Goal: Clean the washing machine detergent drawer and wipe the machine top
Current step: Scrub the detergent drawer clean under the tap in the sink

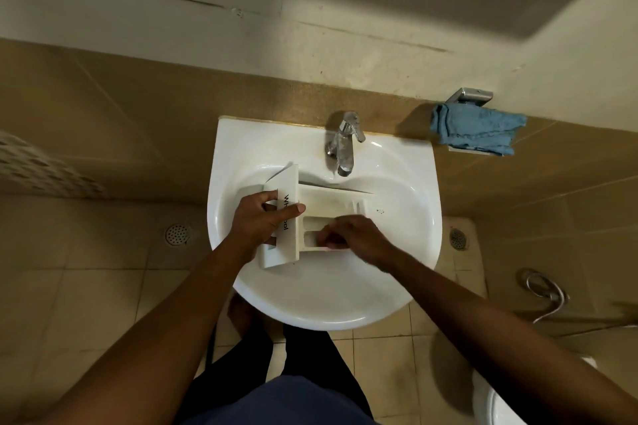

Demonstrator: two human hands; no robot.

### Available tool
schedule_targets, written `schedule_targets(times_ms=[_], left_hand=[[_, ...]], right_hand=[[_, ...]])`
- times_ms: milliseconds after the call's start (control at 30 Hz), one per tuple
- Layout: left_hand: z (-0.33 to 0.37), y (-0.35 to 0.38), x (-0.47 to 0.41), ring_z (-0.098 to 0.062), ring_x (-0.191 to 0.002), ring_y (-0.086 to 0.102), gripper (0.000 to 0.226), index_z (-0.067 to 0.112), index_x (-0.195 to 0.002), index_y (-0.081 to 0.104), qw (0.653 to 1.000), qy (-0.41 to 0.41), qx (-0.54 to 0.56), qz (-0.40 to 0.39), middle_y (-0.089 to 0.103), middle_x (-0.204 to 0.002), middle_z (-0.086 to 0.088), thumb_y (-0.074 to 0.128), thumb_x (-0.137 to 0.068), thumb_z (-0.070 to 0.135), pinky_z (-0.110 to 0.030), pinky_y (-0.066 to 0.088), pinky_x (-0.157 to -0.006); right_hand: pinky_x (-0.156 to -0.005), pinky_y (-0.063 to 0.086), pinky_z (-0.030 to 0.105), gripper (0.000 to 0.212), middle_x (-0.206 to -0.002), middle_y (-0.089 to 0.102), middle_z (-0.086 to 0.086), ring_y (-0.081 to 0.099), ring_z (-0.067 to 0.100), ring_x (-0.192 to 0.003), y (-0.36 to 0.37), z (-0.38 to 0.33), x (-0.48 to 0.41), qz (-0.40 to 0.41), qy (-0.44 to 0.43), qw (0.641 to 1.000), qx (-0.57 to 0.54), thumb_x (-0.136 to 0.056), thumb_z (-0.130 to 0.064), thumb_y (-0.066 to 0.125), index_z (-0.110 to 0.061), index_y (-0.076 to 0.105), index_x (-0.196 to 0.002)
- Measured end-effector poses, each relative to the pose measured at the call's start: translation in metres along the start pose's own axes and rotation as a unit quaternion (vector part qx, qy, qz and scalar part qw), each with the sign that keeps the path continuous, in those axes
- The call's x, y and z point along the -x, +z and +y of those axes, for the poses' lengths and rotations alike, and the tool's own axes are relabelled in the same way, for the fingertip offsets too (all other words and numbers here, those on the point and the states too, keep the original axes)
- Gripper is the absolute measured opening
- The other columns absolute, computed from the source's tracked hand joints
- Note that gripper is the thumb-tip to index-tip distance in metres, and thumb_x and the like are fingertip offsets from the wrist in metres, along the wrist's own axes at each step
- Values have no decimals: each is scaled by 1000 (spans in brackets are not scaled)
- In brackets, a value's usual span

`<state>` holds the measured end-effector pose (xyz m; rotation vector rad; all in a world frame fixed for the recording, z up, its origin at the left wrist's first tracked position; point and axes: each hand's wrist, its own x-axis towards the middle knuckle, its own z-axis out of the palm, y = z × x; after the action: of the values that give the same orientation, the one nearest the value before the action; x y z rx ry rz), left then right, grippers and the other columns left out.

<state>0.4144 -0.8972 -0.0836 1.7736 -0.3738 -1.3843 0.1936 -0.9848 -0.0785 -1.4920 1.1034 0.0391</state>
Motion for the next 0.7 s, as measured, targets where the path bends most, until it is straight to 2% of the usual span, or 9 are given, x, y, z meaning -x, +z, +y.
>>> schedule_targets(times_ms=[67, 100, 200, 267, 333, 400, 533, 567, 700], left_hand=[[0, -1, -1, -21, -98, 70, 79, 18, -136, 65, 1000, 0, -6, 2, 73, -102, -6, 96, -66, 40, -47, 65, -65], [0, -1, 0, -22, -98, 70, 79, 18, -135, 65, 1000, 0, -8, 2, 73, -102, -6, 96, -66, 40, -48, 65, -65], [1, -1, 2, -22, -97, 70, 76, 16, -135, 65, 1000, 0, -12, 1, 73, -101, -5, 95, -69, 38, -47, 65, -65], [3, -1, 4, -19, -95, 69, 72, 16, -134, 64, 1000, 0, -14, 1, 72, -100, -2, 94, -71, 36, -46, 64, -65], [4, -1, 6, -19, -94, 69, 71, 16, -134, 65, 1000, 3, -17, 1, 71, -100, -1, 93, -72, 36, -45, 64, -64], [6, 0, 8, -17, -93, 68, 69, 16, -133, 65, 1000, 6, -21, 2, 71, -100, 0, 93, -73, 35, -45, 64, -64], [8, 1, 8, -17, -91, 70, 65, 17, -130, 66, 1000, 5, -12, -3, 72, -97, -1, 93, -73, 34, -47, 64, -65], [8, 1, 8, -17, -90, 70, 65, 17, -130, 66, 1000, 5, -13, -5, 72, -97, -1, 93, -73, 35, -47, 64, -65], [5, 1, 7, -19, -90, 71, 62, 15, -127, 69, 1000, -2, -10, -10, 74, -97, -1, 93, -73, 36, -49, 65, -67]], right_hand=[[-94, 51, 26, 31, -120, 75, 0, 68, 17, -107, -5, 30, 11, 2, -155, 949, 273, -106, -30, 50, -18, 74, -120], [-94, 52, 29, 35, -127, 72, -5, 67, 16, -111, -12, 40, 14, -12, -172, 917, 360, -106, -38, 45, -27, 69, -129], [-94, 56, 41, 40, -131, 69, -3, 66, 22, -116, -27, 40, 15, -51, -120, 884, 448, -100, -32, 47, -34, 60, -138], [-85, 55, 37, 30, -115, 73, 7, 67, 29, -107, -15, 22, 9, -27, -139, 854, 500, -98, -25, 52, -23, 69, -122], [-67, 44, 32, 25, -89, 73, 12, 69, 34, -86, 10, 1, 2, 27, -198, 868, 454, -96, -26, 50, -10, 69, -91], [-64, 37, 29, 32, -72, 70, 9, 67, 30, -67, 31, -3, 3, 58, -241, 897, 366, -96, -30, 48, -10, 66, -80], [-101, 47, 41, 29, -104, 76, -3, 69, 20, -96, 7, 38, 21, 78, -258, 874, 405, -102, -37, 50, -21, 71, -116], [-102, 48, 40, 28, -107, 76, -6, 69, 18, -98, -5, 45, 22, 76, -242, 874, 415, -103, -39, 50, -26, 71, -118], [-72, 55, 35, 31, -81, 74, -3, 70, 23, -79, -16, 22, 4, 72, -148, 907, 388, -96, -43, 52, -24, 74, -85]])
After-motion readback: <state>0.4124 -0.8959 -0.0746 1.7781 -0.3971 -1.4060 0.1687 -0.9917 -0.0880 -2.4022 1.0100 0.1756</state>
